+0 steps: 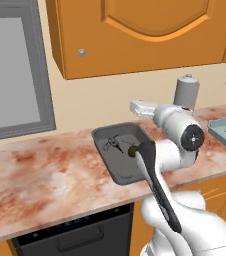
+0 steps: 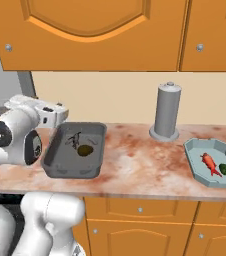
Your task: Place one avocado and one fish in each tupperware on the nearby counter, to pack two identical lunches.
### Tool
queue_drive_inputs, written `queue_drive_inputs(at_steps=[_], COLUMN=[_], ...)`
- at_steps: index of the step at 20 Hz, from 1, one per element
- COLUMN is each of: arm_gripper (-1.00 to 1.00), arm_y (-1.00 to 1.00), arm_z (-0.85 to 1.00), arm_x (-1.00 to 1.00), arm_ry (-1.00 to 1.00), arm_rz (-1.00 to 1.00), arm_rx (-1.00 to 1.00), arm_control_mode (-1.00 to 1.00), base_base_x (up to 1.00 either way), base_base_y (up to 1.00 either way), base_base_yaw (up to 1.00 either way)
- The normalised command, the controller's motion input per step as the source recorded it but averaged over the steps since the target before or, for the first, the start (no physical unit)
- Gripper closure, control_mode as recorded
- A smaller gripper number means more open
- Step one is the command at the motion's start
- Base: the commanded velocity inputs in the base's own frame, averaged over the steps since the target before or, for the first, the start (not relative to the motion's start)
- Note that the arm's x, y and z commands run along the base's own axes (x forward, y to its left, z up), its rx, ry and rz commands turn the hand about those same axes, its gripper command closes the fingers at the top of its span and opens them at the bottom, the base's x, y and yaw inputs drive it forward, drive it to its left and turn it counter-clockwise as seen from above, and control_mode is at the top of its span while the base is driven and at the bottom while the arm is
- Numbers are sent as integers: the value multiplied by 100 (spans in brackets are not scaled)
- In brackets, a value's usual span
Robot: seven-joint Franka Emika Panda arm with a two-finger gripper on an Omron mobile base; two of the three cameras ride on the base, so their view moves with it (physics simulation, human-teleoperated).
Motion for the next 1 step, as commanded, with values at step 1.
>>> queue_drive_inputs(at_steps=[1], arm_gripper=[-100], arm_y=[79], arm_z=[100], arm_x=[4], arm_ry=[-7], arm_rz=[-3], arm_rx=[9], arm_control_mode=[-100], base_base_x=[0], base_base_y=[0], base_base_yaw=[0])
